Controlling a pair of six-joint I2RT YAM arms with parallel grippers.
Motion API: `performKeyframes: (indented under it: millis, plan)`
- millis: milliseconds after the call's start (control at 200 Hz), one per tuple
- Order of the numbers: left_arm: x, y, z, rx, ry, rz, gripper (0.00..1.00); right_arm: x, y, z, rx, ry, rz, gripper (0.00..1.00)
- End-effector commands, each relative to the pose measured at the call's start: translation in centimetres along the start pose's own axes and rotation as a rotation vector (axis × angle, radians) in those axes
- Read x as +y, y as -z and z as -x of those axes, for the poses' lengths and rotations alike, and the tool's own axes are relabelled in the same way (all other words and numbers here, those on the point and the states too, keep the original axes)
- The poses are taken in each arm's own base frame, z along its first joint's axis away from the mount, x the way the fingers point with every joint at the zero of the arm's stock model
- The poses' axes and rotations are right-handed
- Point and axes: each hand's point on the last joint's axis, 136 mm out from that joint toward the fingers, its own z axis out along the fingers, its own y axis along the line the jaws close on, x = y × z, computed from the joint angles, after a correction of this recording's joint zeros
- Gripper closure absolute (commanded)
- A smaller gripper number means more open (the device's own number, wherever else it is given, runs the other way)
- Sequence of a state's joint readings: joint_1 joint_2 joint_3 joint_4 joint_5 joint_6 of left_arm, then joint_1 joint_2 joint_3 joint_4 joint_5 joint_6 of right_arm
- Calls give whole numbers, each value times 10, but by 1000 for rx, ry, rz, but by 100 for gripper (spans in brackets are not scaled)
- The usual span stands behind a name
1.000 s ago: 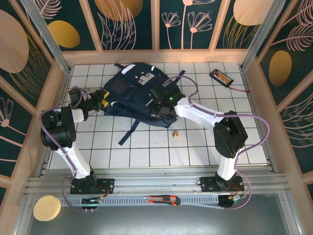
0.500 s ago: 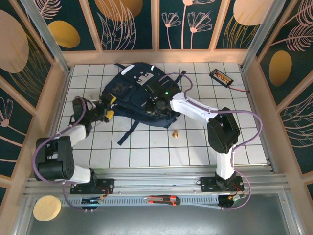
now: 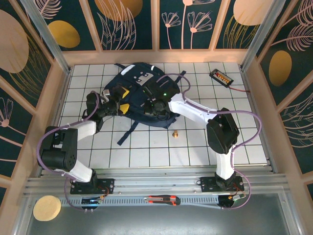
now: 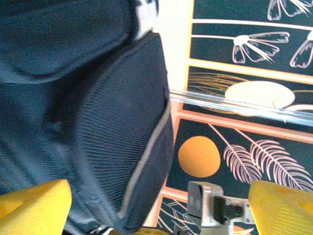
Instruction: Pack the student bag
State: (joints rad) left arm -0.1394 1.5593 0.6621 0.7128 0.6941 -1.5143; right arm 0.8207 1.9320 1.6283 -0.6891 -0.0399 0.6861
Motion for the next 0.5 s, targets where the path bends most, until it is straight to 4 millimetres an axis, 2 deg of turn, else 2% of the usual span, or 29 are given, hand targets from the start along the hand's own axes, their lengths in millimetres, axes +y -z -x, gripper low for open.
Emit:
performKeyframes:
  millis: [0,175,270,400,495]
  plan:
    - [7,-5,-5,17,54,6,10,25,27,12,-65,24,64,100]
    - [45,11,-15,-7,112,82,15,31,29,17,-76,22,72,100]
    - [54,20,-20,-26,119,101,16,33,28,19,-75,24,71,100]
    - [57,24,-21,-36,125,96,24,35,27,20,-73,26,76,100]
    - [51,19,-18,-35,129,63,28,37,27,18,-69,28,75,100]
